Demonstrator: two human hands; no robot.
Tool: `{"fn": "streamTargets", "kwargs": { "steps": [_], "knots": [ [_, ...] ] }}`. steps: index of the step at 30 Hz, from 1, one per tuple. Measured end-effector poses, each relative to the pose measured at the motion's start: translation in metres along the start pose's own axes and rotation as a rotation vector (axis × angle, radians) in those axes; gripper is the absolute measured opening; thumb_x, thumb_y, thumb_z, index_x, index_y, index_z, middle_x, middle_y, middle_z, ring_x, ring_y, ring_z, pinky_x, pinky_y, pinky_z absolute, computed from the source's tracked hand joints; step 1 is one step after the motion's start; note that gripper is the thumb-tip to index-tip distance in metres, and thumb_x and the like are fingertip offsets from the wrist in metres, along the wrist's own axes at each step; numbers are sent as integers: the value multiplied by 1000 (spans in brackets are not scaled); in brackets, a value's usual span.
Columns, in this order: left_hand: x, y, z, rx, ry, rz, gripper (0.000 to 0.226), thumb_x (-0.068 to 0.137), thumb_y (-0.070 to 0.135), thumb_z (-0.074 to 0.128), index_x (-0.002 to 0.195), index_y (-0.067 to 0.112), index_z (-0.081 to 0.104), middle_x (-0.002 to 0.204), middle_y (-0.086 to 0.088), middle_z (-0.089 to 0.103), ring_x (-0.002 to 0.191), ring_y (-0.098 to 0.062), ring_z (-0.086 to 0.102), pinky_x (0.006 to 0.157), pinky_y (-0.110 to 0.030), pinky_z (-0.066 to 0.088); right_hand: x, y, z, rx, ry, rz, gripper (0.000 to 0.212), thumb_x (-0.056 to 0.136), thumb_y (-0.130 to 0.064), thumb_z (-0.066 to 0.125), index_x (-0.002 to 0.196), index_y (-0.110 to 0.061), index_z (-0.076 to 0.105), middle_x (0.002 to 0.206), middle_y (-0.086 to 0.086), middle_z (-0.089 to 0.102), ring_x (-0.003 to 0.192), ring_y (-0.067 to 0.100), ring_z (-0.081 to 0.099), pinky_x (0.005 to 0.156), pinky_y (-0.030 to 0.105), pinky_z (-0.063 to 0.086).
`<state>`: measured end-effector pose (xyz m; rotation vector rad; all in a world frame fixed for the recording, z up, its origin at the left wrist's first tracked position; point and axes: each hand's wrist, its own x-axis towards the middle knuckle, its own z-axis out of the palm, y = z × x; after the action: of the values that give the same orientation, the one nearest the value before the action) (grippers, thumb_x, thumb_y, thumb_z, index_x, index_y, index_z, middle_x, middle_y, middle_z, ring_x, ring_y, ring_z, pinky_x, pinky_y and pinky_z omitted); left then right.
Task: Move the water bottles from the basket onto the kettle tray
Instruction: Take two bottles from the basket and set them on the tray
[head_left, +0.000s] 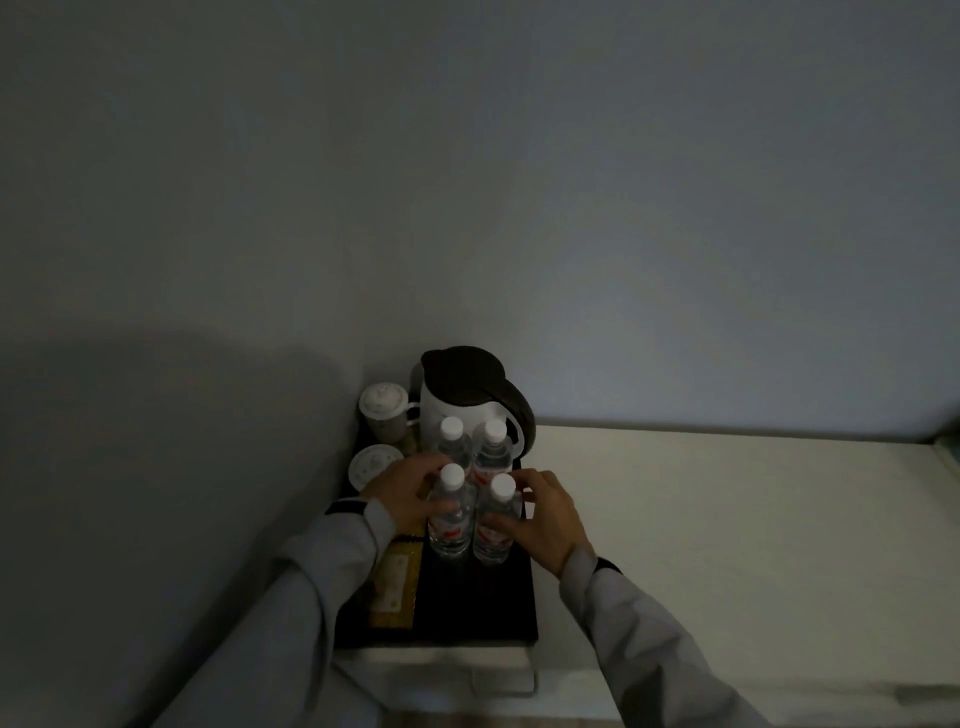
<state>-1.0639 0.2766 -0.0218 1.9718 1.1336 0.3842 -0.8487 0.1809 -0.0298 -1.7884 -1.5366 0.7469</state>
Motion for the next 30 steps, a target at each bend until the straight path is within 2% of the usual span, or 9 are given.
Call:
{"fn": "streamTargets", "kwargs": {
  "steps": [5, 9, 12, 15, 19, 24, 30],
  "knots": [
    [-1, -1, 1, 26, 38, 12, 48, 75, 22, 79, 109, 41, 52, 112, 12, 58, 109, -16, 57, 89, -32, 43, 1, 0, 0, -4, 1, -34, 49, 70, -45, 81, 113, -30, 62, 105, 2, 57, 98, 23, 61, 90, 39, 53],
    [-1, 0, 4, 34, 59, 14, 43, 77, 24, 79, 114, 26, 58, 114, 8, 60, 111, -22, 59, 91, -36, 48, 0, 1, 2, -8, 8, -47, 49, 70, -45, 79, 114, -31, 63, 104, 4, 58, 97, 24, 61, 89, 37, 53],
    [-1, 3, 10, 74, 115, -6, 46, 77, 31, 78, 117, 19, 58, 119, -3, 63, 108, -25, 59, 91, -43, 50, 1, 1, 3, -15, 15, -46, 47, 70, -42, 79, 112, -30, 63, 103, 3, 58, 97, 23, 61, 89, 38, 53],
    [0, 6, 18, 107, 185, -21, 45, 78, 32, 77, 117, 20, 56, 121, -5, 62, 108, -25, 58, 90, -39, 49, 1, 2, 3, -15, 15, -41, 47, 71, -42, 80, 112, -29, 63, 103, 4, 57, 97, 24, 61, 88, 39, 53],
    [0, 5, 19, 92, 193, -17, 49, 79, 30, 77, 122, 21, 56, 127, -6, 58, 114, -26, 56, 95, -41, 48, 0, 3, 3, -9, 9, -38, 50, 72, -43, 79, 117, -27, 63, 106, 7, 58, 98, 27, 61, 89, 41, 52],
    [-2, 4, 19, 43, 250, -21, 39, 77, 28, 79, 109, 17, 59, 114, -7, 60, 104, -25, 58, 90, -41, 49, -1, 1, 4, -3, 23, -43, 47, 75, -39, 80, 118, -25, 66, 109, 9, 65, 101, 27, 62, 88, 35, 50],
    [-3, 4, 20, 44, 242, -11, 41, 76, 30, 79, 111, 21, 59, 115, -6, 59, 105, -24, 57, 90, -40, 49, -1, 1, 8, 9, 70, -50, 43, 78, -36, 77, 117, -23, 67, 113, 9, 68, 104, 28, 63, 87, 35, 50]
  ]
}}
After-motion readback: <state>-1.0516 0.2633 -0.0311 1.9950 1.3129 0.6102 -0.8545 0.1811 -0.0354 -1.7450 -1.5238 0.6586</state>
